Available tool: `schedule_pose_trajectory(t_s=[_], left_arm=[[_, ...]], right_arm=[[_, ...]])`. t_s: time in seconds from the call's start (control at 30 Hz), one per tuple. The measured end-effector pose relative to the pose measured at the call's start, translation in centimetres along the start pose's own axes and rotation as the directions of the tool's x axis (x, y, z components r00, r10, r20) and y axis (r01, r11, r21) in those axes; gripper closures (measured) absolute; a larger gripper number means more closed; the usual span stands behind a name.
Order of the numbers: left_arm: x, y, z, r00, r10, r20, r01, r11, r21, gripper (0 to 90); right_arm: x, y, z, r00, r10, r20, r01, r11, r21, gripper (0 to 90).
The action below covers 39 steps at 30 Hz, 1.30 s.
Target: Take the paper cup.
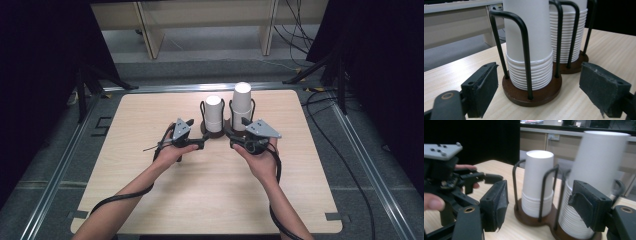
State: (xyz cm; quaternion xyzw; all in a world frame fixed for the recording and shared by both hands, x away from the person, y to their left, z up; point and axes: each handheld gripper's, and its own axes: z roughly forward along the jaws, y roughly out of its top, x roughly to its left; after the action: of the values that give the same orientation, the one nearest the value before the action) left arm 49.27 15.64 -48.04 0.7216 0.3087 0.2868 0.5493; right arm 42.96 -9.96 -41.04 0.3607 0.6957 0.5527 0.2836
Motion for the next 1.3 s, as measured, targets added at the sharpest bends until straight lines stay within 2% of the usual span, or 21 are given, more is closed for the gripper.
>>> schedule_pose_trajectory(t_s=[0.03,0.07,0.1,0.23,0.33,0.4,0.47,0.5,0.57,0.6,0.67,0.7,0.77,0.87,0.9,0.93,1.1,1.17,1.23,1.27,1.3], left_arm=[[0.0,0.0,0.3,1.0,-0.003,0.002,0.003,1.0,0.001,15.5],[0.1,-0.1,0.5,1.0,-0.003,0.002,0.003,1.0,0.007,15.7],[0.2,-0.1,0.7,1.0,-0.008,0.0,0.008,0.9999,0.012,15.9],[0.4,-0.3,1.3,0.9999,-0.015,0.001,0.015,0.9994,0.03,16.5],[0.7,-0.1,1.8,0.9995,-0.027,0.015,0.026,0.9989,0.039,17.9],[0.8,-0.1,2.1,0.9996,-0.023,0.013,0.023,0.9987,0.045,18.2],[0.9,-0.1,2.3,0.9993,-0.033,0.017,0.032,0.9984,0.047,18.6],[1.0,0.0,2.5,0.9994,-0.031,0.016,0.031,0.9982,0.052,18.9],[1.0,0.0,2.6,0.9995,-0.028,0.017,0.027,0.9982,0.054,19.6],[0.9,-0.1,2.8,0.9984,-0.051,0.027,0.049,0.9964,0.069,19.9],[0.8,0.0,3.0,0.9981,-0.053,0.032,0.051,0.9965,0.066,20.5],[0.8,0.0,3.0,0.9981,-0.053,0.032,0.051,0.9965,0.066,20.6],[0.8,-0.1,3.4,0.9981,-0.053,0.032,0.051,0.9961,0.072,20.7],[0.9,-0.1,3.6,0.9974,-0.068,0.024,0.066,0.9953,0.071,21.2],[0.9,-0.1,3.6,0.9972,-0.072,0.02,0.071,0.9947,0.074,21.3],[0.9,-0.2,3.7,0.9972,-0.073,0.019,0.072,0.9947,0.074,21.4],[0.8,-0.3,4.1,0.9977,-0.062,0.027,0.059,0.9948,0.083,21.5],[0.8,-0.2,4.3,0.9976,-0.062,0.029,0.06,0.9948,0.083,21.6],[0.8,-0.2,4.5,0.9975,-0.062,0.034,0.059,0.9955,0.074,21.9],[0.7,-0.1,4.5,0.9979,-0.058,0.029,0.056,0.9947,0.086,22.2],[0.7,-0.1,4.5,0.998,-0.056,0.03,0.053,0.9948,0.087,22.3]], right_arm=[[0.2,0.2,0.6,1.0,0.005,0.008,-0.005,1.0,-0.003,30.7],[0.1,0.4,1.1,0.9998,-0.02,0.0,0.02,1.0,-0.004,30.7],[0.3,0.6,1.6,0.9999,0.011,-0.004,-0.01,1.0,0.007,30.7],[0.3,1.0,3.6,1.0,-0.009,0.0,0.009,1.0,0.004,30.8],[0.4,1.3,5.0,0.9999,0.017,0.003,-0.017,1.0,0.023,30.9],[0.2,1.5,6.0,0.9998,-0.02,0.001,0.02,1.0,0.004,31.0],[0.3,1.7,6.9,1.0,0.0,-0.003,0.0,1.0,0.01,31.2],[0.1,1.8,7.1,0.9996,-0.026,0.011,0.026,1.0,0.009,31.2],[0.1,2.1,7.8,0.9998,-0.021,0.008,0.021,1.0,0.006,31.4],[0.2,2.3,8.1,0.9997,-0.016,0.018,0.016,1.0,0.007,31.7],[0.2,2.5,8.5,0.9994,-0.019,0.029,0.018,1.0,0.019,31.7],[0.3,2.6,8.8,0.9997,0.003,0.023,-0.003,1.0,0.018,31.7],[0.1,2.8,9.4,0.9986,-0.024,0.046,0.023,1.0,0.016,31.6],[0.2,2.9,10.1,0.9993,0.009,0.037,-0.009,1.0,0.02,31.5],[0.0,2.9,10.2,0.9982,-0.022,0.055,0.021,1.0,0.022,31.5],[0.1,3.0,10.3,0.9989,-0.003,0.048,0.001,0.999,0.038,31.4],[-0.1,3.0,11.3,0.9963,-0.046,0.073,0.043,0.998,0.042,31.0],[0.0,2.9,11.5,0.9965,-0.029,0.078,0.024,0.998,0.065,30.8],[-0.1,2.9,11.8,0.9953,-0.045,0.086,0.041,0.998,0.053,30.4],[0.0,2.9,11.9,0.9958,-0.019,0.089,0.014,0.998,0.056,30.3],[-0.2,2.9,12.0,0.9955,-0.037,0.087,0.032,0.998,0.061,30.6]])
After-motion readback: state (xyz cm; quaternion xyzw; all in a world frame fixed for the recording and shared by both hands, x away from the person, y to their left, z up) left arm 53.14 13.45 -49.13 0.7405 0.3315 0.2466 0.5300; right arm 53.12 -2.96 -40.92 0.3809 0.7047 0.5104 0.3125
